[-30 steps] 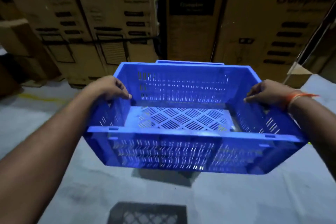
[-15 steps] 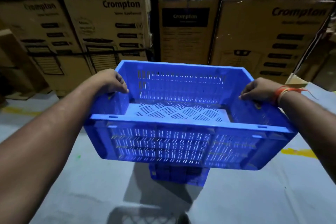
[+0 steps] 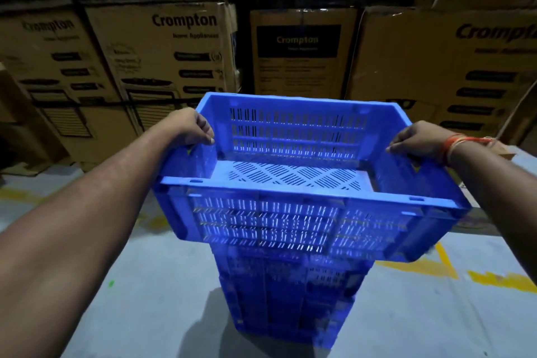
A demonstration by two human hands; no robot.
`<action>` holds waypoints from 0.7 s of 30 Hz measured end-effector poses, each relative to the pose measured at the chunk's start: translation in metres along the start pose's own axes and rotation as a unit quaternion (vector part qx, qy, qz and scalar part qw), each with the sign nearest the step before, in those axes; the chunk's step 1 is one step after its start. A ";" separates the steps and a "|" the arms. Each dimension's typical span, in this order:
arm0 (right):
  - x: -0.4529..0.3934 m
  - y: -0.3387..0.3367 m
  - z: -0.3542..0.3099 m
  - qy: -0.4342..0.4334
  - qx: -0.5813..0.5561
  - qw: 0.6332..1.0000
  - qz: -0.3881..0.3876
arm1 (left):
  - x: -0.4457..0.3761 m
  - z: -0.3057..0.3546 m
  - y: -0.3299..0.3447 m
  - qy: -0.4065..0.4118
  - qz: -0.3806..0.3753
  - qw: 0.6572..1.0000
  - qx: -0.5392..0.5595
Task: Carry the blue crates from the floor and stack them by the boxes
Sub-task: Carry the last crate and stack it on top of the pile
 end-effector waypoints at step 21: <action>-0.081 0.033 -0.001 0.031 0.079 0.996 -0.008 | -0.101 -0.012 0.040 -0.010 -0.031 0.998 -0.057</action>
Point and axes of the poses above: each hand's wrist, its own x-axis away from the middle knuckle, its own y-axis out of the palm, z = x × y, the point moved 3 cm from there along -x, towards the middle knuckle, and after that the axes turned 7 degrees about -x, right-handed, at the moved point
